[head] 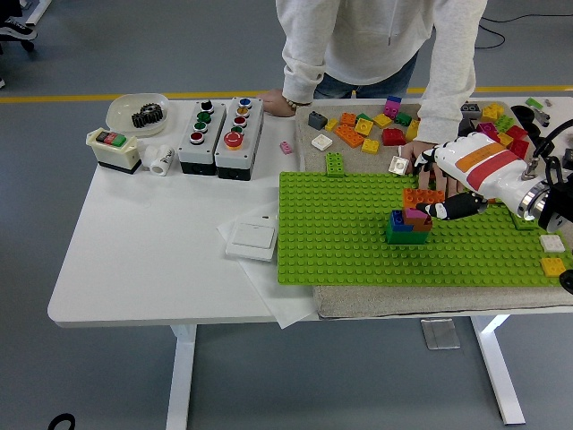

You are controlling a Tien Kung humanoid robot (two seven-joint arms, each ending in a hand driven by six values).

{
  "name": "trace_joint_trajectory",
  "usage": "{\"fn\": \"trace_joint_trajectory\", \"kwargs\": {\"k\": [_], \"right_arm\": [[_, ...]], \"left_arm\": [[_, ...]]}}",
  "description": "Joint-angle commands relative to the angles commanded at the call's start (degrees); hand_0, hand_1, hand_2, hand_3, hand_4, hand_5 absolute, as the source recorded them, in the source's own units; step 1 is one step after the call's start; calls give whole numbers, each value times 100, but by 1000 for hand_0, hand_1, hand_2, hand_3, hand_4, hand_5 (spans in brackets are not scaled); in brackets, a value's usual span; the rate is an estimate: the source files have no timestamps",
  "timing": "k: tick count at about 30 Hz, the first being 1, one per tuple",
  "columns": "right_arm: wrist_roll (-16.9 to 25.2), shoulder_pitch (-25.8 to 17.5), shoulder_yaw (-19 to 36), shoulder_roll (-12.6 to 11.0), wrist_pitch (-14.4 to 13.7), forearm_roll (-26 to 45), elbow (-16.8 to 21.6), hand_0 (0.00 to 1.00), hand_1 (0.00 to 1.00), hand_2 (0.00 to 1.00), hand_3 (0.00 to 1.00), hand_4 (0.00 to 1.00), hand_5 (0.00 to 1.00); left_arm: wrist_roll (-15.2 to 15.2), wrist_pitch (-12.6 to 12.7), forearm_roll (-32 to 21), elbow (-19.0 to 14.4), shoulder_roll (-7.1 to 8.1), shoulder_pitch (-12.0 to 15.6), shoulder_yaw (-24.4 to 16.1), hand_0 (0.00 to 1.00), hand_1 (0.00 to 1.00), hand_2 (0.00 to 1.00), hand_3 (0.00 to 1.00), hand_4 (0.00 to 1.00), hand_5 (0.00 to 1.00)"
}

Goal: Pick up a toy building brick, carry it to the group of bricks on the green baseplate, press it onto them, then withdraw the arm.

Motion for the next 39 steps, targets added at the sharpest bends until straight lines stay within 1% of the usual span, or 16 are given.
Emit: {"fn": "trace_joint_trajectory", "kwargs": {"k": [1, 2, 5, 7, 8, 10, 13, 14, 17, 19, 20, 25, 26, 39], "right_arm": [[-13, -25, 37, -10, -4, 3, 46, 327, 466, 685, 698, 871, 382], [-36, -77, 104, -34, -30, 17, 140, 354, 512, 721, 791, 914, 398], [-93, -212, 231, -94, -169, 53, 379, 354, 512, 721, 791, 914, 398], [-115, -328, 305, -145, -340, 89, 574, 354, 512, 721, 791, 914, 398], [-89, -399, 337, -184, -437, 124, 687, 494, 608, 718, 646, 861, 403], [-31, -536, 397, -261, -576, 205, 913, 494, 608, 718, 646, 861, 403], [16, -688, 448, -349, -655, 298, 1135, 494, 608, 718, 646, 861, 403], [33, -724, 452, -372, -660, 322, 1181, 601, 645, 705, 588, 831, 447], [65, -801, 404, -424, -621, 384, 1261, 601, 645, 705, 588, 831, 447], [64, -816, 359, -426, -584, 385, 1251, 601, 645, 705, 588, 831, 447], [61, -821, 317, -417, -550, 374, 1220, 639, 661, 711, 585, 821, 471], [52, -804, 230, -367, -459, 358, 1056, 639, 661, 711, 585, 821, 471], [53, -801, 224, -364, -452, 356, 1045, 664, 666, 710, 586, 818, 461], [162, -722, 134, -307, -394, 389, 616, 659, 658, 702, 585, 822, 460]], "left_arm": [[1, -1, 0, 0, 0, 4, -2, 847, 845, 828, 633, 720, 618], [1, -1, 0, 0, 1, 10, -4, 847, 846, 828, 633, 719, 619], [-3, -5, 0, 2, 3, 23, -16, 847, 846, 828, 633, 719, 619], [-5, -8, 0, 3, 4, 31, -24, 847, 846, 828, 633, 719, 619], [-9, -12, 0, 3, 5, 34, -33, 846, 846, 828, 633, 719, 619], [-17, -20, 0, 3, 5, 40, -57, 846, 846, 828, 633, 719, 619], [-18, -20, 0, 5, 4, 50, -84, 846, 846, 828, 633, 719, 619], [-21, -21, 0, 5, 4, 54, -92, 846, 846, 828, 633, 720, 620], [-29, -28, 0, 4, 3, 61, -116, 846, 846, 828, 633, 720, 620], [-30, -33, 0, 2, 5, 64, -118, 846, 846, 828, 633, 720, 620], [-32, -40, 0, 1, 6, 67, -118, 843, 844, 828, 635, 719, 620], [-41, -51, 0, -1, 11, 60, -101, 843, 844, 828, 635, 719, 620], [-41, -50, 0, -1, 12, 60, -97, 842, 844, 828, 633, 719, 620], [-48, -53, 0, 2, 15, 22, -51, 843, 844, 825, 634, 719, 620]]}}
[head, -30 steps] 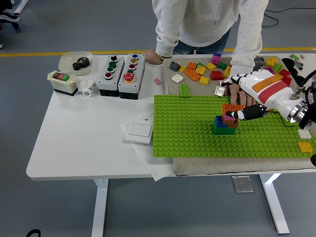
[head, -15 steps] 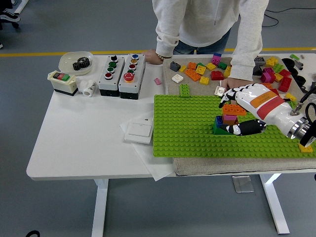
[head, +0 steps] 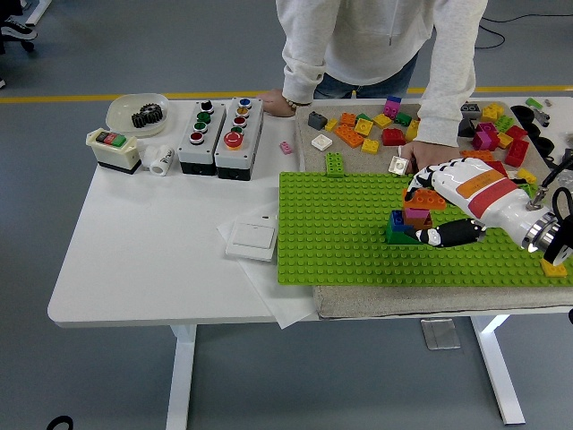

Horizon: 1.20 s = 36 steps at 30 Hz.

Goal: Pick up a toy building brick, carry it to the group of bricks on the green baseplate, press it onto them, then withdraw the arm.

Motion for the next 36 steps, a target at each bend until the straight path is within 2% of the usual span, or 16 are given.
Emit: {"fn": "trace_joint_trajectory", "kwargs": {"k": [4, 5, 36], "right_arm": [[38, 11, -23, 6, 2, 2, -105, 659, 658, 702, 585, 822, 460], [41, 11, -26, 8, 5, 1, -117, 658, 656, 700, 583, 811, 491], [68, 70, -184, 80, 74, 12, -215, 646, 645, 696, 579, 799, 479]], "left_arm": [[1, 5, 0, -1, -1, -10, 10, 843, 844, 825, 634, 719, 620], [0, 7, 0, 0, -1, -11, 12, 842, 844, 826, 633, 720, 620], [17, 43, 0, 2, -1, -40, 71, 841, 844, 825, 634, 719, 620]]}}
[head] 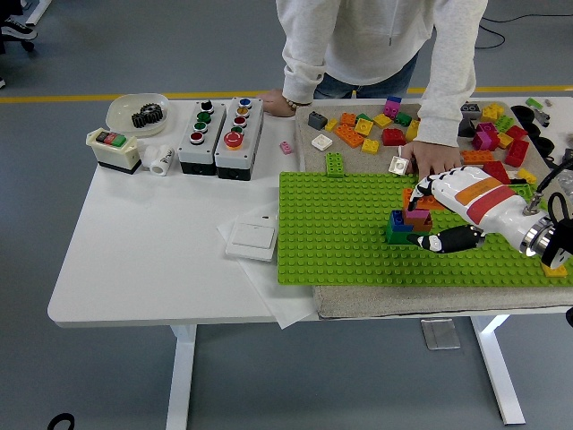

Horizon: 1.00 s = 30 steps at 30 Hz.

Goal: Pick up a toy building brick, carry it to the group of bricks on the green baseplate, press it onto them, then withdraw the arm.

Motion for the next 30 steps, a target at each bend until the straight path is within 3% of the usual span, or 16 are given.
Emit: {"fn": "trace_joint_trajectory", "kwargs": {"k": [30], "right_arm": [[-30, -23, -66, 61, 34, -4, -70, 631, 626, 695, 581, 805, 465]], "left_arm": [[20, -16, 0, -6, -2, 41, -30, 842, 844, 825, 632, 719, 620]]}}
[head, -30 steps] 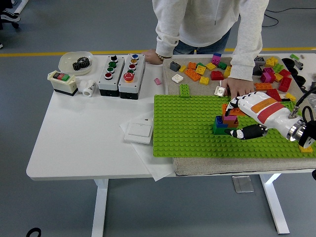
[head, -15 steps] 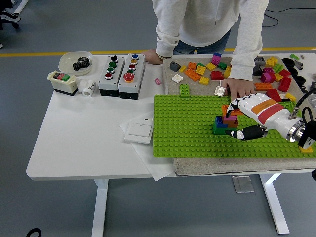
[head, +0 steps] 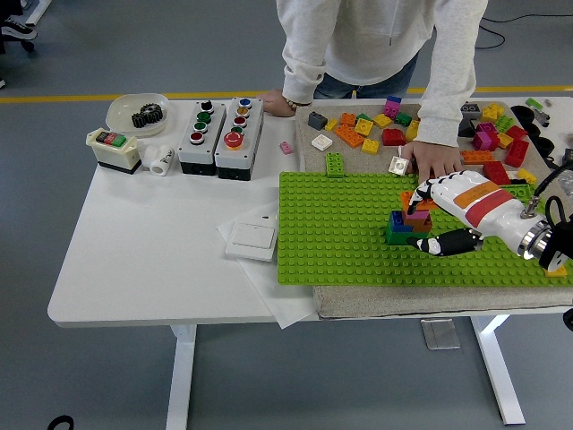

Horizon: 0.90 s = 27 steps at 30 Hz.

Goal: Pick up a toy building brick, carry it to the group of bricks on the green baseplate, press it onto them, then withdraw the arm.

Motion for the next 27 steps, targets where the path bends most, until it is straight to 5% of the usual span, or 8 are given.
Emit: {"fn": "trace_joint_trajectory", "kwargs": {"k": [27], "right_arm": [[-61, 47, 22, 11, 51, -86, 20, 475, 580, 693, 592, 806, 464]], "left_arm": [[13, 19, 0, 3, 10, -42, 59, 842, 844, 825, 632, 720, 621]]}}
